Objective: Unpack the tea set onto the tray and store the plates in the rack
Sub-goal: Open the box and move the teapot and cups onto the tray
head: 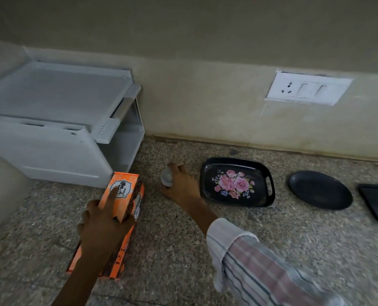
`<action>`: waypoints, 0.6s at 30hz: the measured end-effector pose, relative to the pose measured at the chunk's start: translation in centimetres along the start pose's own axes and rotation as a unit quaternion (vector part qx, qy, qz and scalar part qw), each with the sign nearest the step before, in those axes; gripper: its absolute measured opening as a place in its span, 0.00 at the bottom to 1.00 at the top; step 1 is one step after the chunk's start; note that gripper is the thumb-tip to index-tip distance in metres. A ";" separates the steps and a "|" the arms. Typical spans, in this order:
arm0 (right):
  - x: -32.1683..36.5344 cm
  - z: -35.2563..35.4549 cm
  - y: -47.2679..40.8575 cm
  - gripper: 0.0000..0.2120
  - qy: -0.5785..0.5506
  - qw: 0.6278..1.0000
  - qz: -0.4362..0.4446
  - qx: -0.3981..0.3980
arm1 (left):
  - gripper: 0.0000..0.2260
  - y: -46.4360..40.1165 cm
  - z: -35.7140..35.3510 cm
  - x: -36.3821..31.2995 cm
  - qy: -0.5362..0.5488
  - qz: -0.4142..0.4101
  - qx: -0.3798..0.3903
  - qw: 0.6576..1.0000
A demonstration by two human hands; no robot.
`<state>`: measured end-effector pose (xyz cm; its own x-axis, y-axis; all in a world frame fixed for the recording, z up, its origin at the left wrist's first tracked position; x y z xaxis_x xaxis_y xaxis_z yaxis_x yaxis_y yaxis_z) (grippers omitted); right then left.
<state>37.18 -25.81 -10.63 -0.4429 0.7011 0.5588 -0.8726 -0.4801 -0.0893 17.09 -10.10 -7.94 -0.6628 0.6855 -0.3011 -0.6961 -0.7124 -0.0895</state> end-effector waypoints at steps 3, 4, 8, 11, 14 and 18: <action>-0.4 1.2 0.6 0.41 -0.046 0.999 -0.012 -0.020 | 0.35 0.7 2.6 -3.2 0.021 -0.052 -0.096 0.994; -0.5 2.0 0.9 0.42 -0.057 0.998 -0.013 -0.030 | 0.33 1.2 3.5 -4.7 0.058 -0.083 -0.131 0.986; -5.0 7.2 3.2 0.33 -0.081 0.988 -0.054 -0.117 | 0.21 4.1 1.4 -13.4 0.230 -0.208 -0.110 0.944; -13.4 10.9 5.7 0.21 -0.105 0.953 -0.179 -0.220 | 0.18 4.7 -4.2 -18.6 0.303 -0.191 -0.005 0.934; -21.4 12.5 9.1 0.19 -0.054 0.917 -0.292 -0.266 | 0.18 3.6 -10.1 -21.1 0.322 -0.143 0.068 0.934; -28.3 12.1 12.2 0.21 -0.035 0.885 -0.388 -0.254 | 0.18 1.2 -14.7 -22.6 0.326 -0.072 0.081 0.939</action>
<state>41.56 -57.87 -17.60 0.3288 0.6732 0.6624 -0.8965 0.4430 -0.0052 35.32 -28.65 -15.18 -0.2859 0.4969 -0.8194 -0.8328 -0.5518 -0.0441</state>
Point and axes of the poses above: each hand's wrist, its own y-axis away from the middle knuckle, its own z-axis out of the back of the hand, x = y × z, the point moved 9 cm from there along -y, towards the middle knuckle, and after that the axes turned 6 degrees about -x, right-handed, at the moved point
